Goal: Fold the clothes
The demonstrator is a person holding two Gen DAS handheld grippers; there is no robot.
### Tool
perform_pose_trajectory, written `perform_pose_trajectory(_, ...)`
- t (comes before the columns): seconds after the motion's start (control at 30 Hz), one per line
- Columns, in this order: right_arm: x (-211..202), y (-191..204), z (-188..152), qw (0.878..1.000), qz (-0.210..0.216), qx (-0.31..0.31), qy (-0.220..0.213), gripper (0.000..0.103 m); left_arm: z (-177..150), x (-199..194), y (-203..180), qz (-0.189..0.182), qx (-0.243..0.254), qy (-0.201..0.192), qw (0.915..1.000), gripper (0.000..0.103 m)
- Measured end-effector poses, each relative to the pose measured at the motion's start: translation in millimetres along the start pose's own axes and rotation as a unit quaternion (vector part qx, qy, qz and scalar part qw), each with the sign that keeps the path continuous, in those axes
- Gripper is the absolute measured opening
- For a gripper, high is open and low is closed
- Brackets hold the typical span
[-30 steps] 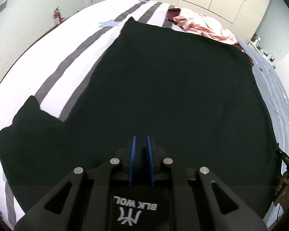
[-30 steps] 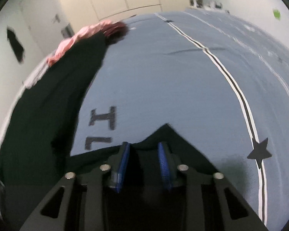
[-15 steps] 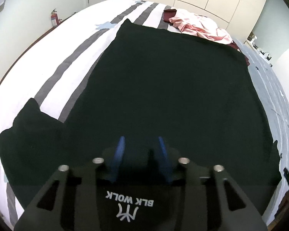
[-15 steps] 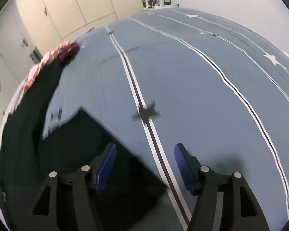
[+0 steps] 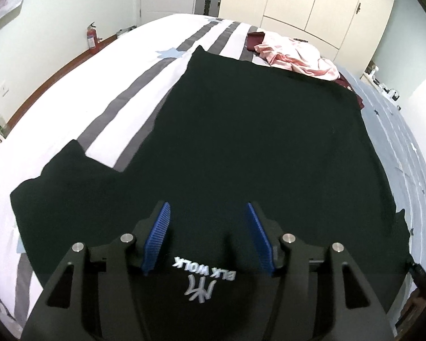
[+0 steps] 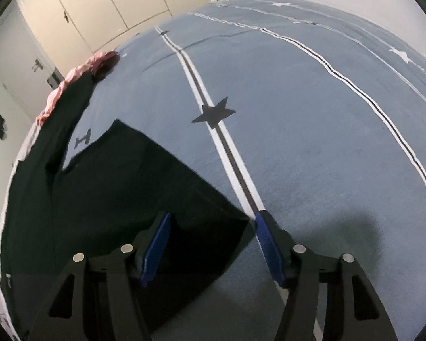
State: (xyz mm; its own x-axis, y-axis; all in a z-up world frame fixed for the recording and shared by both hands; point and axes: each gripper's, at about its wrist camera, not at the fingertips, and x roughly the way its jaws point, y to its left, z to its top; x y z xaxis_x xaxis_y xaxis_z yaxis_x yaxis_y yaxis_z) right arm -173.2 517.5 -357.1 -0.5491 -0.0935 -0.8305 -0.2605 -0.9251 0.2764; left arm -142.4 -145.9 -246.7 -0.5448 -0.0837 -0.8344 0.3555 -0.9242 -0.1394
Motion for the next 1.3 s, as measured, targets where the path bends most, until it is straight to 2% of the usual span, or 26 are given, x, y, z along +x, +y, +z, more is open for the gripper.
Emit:
perform_pose_trajectory(0.07, 0, 6, -1, 1.0, -0.008, -0.009, 0.004, 0.049, -2, -5, 10, -0.009, 0.0, 0.001, 1.0, 0.053)
perform_pose_trajectory(0.13, -2, 15, 0, 1.0, -0.01, -0.026, 0.011, 0.004, -3, -12, 23, -0.009, 0.011, -0.011, 0.9998, 0.053)
perform_pose_trajectory(0.2, -10, 28, 3, 0.999, -0.008, -0.043, 0.013, 0.004, -6, -19, 44, -0.011, 0.002, -0.016, 0.9998, 0.053)
perform_pose_trajectory(0.37, -87, 102, 14, 0.994, 0.032, -0.089, -0.057, 0.004, -21, -39, 112, -0.014, -0.051, -0.023, 0.9984, 0.053)
perform_pose_trajectory(0.5, -145, 218, -3, 0.979, 0.084, -0.165, -0.083, 0.004, -24, -61, 170, -0.026, -0.079, -0.027, 0.9961, 0.053)
perform_pose_trajectory(0.67, -177, 391, -60, 0.951, 0.17, -0.247, -0.072, 0.004, -10, -88, 244, -0.047, -0.088, -0.034, 0.9944, 0.053)
perform_pose_trajectory(0.73, -178, 465, -90, 0.94, 0.213, -0.26, -0.057, 0.004, -4, -101, 274, -0.051, -0.083, -0.04, 0.9944, 0.053)
perform_pose_trajectory(0.87, -166, 590, -156, 0.92, 0.288, -0.265, -0.016, 0.004, 0, -117, 317, -0.057, -0.056, -0.039, 0.9961, 0.053)
perform_pose_trajectory(1.0, -132, 688, -237, 0.9, 0.332, -0.28, 0.041, 0.004, -13, -112, 350, -0.058, -0.065, -0.022, 0.9959, 0.053)
perform_pose_trajectory(1.07, -106, 714, -275, 0.89, 0.345, -0.288, 0.082, 0.005, -24, -101, 362, -0.057, -0.079, -0.008, 0.9952, 0.053)
perform_pose_trajectory(1.1, -91, 724, -293, 0.885, 0.345, -0.296, 0.103, 0.008, -30, -95, 366, -0.056, -0.084, 0.002, 0.9949, 0.053)
perform_pose_trajectory(1.17, -60, 730, -316, 0.881, 0.325, -0.308, 0.154, 0.017, -40, -82, 371, -0.055, -0.095, 0.022, 0.9937, 0.053)
perform_pose_trajectory(1.23, -29, 733, -336, 0.875, 0.301, -0.319, 0.206, 0.019, -47, -71, 371, -0.059, -0.103, 0.038, 0.9922, 0.053)
perform_pose_trajectory(1.3, -32, 718, -333, 0.876, 0.304, -0.315, 0.203, 0.022, -49, -65, 366, -0.066, -0.105, 0.041, 0.9914, 0.053)
